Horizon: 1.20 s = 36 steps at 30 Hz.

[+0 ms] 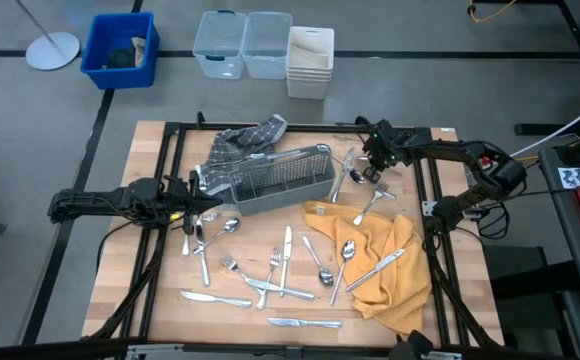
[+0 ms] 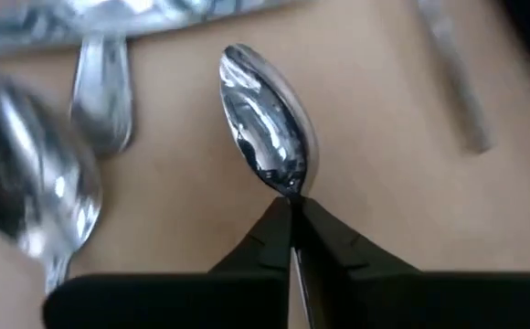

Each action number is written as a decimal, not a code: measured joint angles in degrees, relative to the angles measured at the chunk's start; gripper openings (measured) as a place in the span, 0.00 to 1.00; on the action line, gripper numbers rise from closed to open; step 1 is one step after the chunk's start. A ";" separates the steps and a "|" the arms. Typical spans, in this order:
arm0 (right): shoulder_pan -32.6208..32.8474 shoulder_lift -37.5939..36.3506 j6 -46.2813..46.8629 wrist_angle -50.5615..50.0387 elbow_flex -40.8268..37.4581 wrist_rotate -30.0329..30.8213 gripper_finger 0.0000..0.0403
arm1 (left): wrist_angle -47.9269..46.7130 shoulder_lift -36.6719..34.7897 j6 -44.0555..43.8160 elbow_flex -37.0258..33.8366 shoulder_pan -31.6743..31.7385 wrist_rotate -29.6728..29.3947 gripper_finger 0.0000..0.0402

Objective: Sort silverware
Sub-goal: Put the silver spoon into the gray silverware basket

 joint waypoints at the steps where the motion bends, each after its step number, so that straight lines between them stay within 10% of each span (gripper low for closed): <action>1: 0.00 0.00 0.77 -0.35 0.54 0.86 0.02 | 0.00 -0.02 0.01 0.00 0.00 0.02 0.00; 20: 0.04 -0.09 9.92 -23.97 23.22 2.67 0.01 | 0.00 0.00 -0.42 0.02 0.00 0.01 0.00; 36: 4.46 -4.21 17.76 -26.94 38.26 -15.85 0.00 | -0.18 0.00 -7.52 0.35 0.00 -2.02 0.00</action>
